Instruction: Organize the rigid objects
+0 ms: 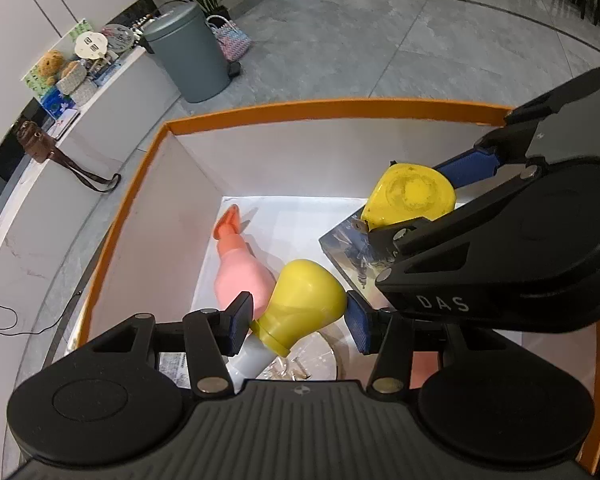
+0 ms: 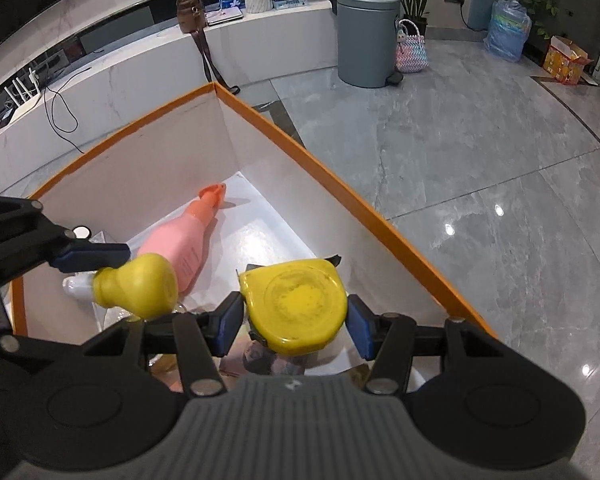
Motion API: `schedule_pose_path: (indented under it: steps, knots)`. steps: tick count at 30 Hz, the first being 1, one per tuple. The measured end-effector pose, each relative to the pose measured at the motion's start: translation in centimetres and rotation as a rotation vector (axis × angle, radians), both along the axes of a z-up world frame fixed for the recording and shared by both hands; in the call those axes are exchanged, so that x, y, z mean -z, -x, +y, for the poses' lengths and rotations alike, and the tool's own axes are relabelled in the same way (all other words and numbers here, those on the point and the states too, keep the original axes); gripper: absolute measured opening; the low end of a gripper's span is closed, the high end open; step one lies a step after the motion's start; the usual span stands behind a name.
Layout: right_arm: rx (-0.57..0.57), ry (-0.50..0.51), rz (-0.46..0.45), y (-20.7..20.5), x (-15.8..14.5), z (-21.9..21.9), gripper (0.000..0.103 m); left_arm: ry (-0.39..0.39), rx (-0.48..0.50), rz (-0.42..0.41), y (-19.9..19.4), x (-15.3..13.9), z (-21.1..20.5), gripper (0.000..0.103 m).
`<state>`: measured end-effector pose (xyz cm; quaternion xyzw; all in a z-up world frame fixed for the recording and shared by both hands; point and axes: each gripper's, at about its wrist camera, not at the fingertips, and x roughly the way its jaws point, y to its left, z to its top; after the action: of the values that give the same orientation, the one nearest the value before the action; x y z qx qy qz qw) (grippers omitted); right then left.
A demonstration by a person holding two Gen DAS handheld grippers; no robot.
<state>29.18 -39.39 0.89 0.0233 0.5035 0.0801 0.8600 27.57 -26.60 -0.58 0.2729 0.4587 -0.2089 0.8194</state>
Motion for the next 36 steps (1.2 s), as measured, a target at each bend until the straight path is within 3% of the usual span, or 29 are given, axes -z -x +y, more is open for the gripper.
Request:
schedule_pose_path:
  steps: [14,36]
  knots:
    - [0.007,0.015,0.038,-1.1,1.1,-0.3,0.055,-0.082,0.050,0.019,-1.2,1.5,-1.7,0.057]
    - [-0.031,0.014,0.099,-0.9,1.8,-0.7,0.055,-0.140,0.094,0.081,-1.9,4.0,-2.9,0.057]
